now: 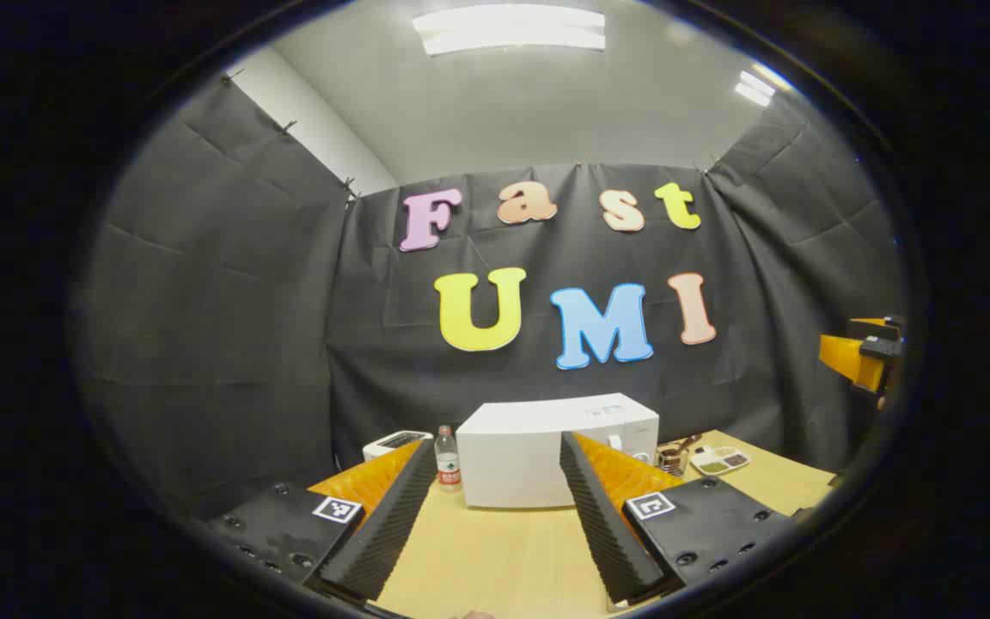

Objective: Open the microwave oven with the left hand, put the food in, and close the microwave oven.

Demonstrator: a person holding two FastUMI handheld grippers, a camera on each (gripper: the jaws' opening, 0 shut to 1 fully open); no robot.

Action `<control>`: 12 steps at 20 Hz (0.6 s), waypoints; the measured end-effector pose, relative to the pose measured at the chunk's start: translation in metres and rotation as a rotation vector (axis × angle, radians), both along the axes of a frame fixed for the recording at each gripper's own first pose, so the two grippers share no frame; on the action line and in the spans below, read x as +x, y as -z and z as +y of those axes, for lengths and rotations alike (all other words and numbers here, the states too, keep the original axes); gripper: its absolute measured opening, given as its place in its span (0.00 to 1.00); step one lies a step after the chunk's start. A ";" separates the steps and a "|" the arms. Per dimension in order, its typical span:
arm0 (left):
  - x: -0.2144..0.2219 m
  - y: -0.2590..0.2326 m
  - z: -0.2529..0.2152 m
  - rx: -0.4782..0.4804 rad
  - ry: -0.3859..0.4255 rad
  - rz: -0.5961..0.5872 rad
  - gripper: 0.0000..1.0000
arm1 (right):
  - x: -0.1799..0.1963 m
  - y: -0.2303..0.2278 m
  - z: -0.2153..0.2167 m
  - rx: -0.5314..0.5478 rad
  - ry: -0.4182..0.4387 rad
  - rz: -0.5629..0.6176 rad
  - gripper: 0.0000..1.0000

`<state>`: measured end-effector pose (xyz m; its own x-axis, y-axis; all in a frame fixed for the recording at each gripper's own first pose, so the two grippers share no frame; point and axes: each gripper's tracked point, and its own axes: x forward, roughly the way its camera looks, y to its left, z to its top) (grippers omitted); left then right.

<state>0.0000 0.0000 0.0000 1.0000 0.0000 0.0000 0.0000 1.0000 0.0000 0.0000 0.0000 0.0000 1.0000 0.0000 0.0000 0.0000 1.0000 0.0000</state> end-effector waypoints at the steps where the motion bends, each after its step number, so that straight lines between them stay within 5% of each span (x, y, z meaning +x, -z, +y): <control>1: 0.000 0.000 0.000 -0.007 -0.004 0.005 0.95 | 0.000 -0.001 -0.001 -0.001 -0.003 0.000 0.98; 12: 0.000 -0.005 -0.016 -0.011 -0.033 0.000 0.95 | 0.007 0.003 -0.018 0.014 -0.027 -0.005 0.98</control>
